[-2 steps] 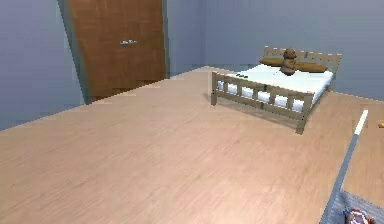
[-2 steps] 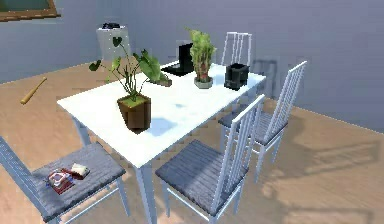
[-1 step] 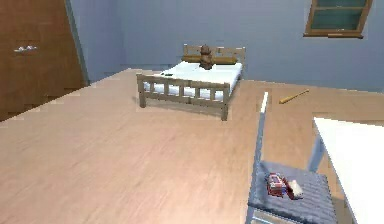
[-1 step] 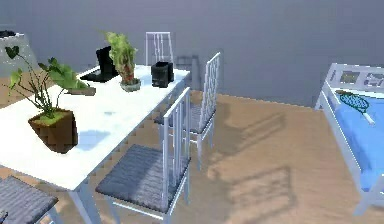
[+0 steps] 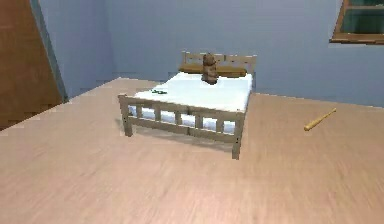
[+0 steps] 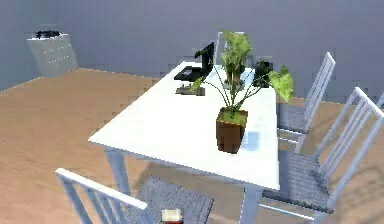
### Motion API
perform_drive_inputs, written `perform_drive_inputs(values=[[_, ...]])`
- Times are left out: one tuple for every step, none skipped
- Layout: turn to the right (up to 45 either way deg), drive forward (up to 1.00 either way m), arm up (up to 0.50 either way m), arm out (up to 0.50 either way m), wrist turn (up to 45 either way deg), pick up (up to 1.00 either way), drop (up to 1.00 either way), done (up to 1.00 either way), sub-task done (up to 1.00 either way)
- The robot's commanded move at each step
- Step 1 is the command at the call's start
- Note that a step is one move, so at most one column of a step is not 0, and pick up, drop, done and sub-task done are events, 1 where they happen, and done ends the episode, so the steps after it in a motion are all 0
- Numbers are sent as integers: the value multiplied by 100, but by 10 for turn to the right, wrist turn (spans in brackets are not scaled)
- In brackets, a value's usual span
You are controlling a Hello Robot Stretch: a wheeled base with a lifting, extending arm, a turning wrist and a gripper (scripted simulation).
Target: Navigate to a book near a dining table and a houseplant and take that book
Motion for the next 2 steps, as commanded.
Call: perform_drive_inputs(values=[[210, 0, 0, 0, 0, 0, 0, 0, 0], [0, 30, 0, 0, 0, 0, 0, 0, 0]])
